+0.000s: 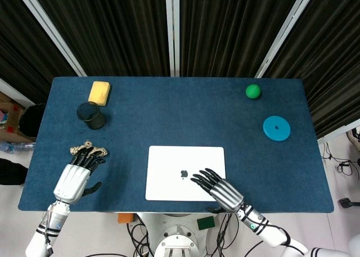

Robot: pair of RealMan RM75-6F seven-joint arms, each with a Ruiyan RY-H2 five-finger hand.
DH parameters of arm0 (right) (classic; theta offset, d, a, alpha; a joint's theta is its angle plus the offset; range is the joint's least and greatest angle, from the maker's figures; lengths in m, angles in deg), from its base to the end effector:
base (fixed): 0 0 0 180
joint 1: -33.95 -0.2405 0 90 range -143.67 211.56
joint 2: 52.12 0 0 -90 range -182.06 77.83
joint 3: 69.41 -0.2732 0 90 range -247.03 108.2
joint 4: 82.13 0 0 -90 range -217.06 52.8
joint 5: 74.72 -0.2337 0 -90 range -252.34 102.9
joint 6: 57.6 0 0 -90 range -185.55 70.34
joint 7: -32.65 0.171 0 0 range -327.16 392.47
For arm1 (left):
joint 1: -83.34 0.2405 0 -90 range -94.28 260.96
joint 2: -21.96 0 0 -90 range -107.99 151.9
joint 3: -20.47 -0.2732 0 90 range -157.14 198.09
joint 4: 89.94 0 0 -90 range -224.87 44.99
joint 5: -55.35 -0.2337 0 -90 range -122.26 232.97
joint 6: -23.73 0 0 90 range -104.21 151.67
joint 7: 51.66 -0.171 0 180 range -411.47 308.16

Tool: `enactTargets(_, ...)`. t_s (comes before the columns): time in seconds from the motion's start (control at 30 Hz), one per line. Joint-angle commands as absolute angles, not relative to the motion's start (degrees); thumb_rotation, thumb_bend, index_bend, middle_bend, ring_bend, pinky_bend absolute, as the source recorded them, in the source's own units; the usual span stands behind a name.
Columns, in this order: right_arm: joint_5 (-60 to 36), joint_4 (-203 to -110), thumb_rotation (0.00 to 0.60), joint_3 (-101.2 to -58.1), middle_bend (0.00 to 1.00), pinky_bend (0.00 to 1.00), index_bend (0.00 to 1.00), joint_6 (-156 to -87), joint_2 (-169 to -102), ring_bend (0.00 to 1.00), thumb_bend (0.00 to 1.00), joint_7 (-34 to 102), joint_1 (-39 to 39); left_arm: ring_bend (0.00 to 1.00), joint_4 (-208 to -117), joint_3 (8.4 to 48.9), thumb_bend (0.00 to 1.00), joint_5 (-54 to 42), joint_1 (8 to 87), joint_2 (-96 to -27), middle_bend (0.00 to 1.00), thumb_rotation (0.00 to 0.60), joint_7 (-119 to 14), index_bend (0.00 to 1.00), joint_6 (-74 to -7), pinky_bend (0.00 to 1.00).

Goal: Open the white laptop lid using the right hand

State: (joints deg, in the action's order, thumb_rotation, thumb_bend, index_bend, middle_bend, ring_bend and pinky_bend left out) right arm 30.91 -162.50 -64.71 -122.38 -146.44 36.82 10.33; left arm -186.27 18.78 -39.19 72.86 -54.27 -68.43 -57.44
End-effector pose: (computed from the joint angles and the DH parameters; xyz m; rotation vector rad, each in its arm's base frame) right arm -0.1875 -0.2164 -0.1003 2.1672 -1.0569 1.2207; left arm -0.2529 0.2103 0.0413 -1.6818 -0.8268 -0.9855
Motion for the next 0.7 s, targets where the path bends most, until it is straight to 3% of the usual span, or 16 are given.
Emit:
enactTargets(0.03, 29.09, -161.13, 0.6, -66.14, 0.03, 0.0, 0.0, -119.45, -149.27, 0.0, 0.18, 35.86, 8.17, 0.09, -186.13, 18.73, 0.15, -38.97, 72.95, -54.2, 0.17, 0.6, -68.17, 0.29, -57.41, 0.11)
enactTargets(0.3, 25.73, -159.21, 0.6, -68.18, 0.0, 0.0, 0.0, -115.02, -154.21, 0.0, 0.18, 31.96, 4.8, 0.09, -185.27, 18.28, 0.15, -38.81, 73.53, -54.45, 0.17, 0.6, -67.07, 0.29, -57.96, 0.11)
enactTargets(0.7, 21.66, -160.46, 0.6, -69.87, 0.0, 0.0, 0.0, -113.44, -154.87, 0.0, 0.18, 27.96, 2.44, 0.09, -184.34, 18.52, 0.15, -38.58, 73.6, -54.3, 0.17, 0.6, -65.96, 0.29, -58.25, 0.11)
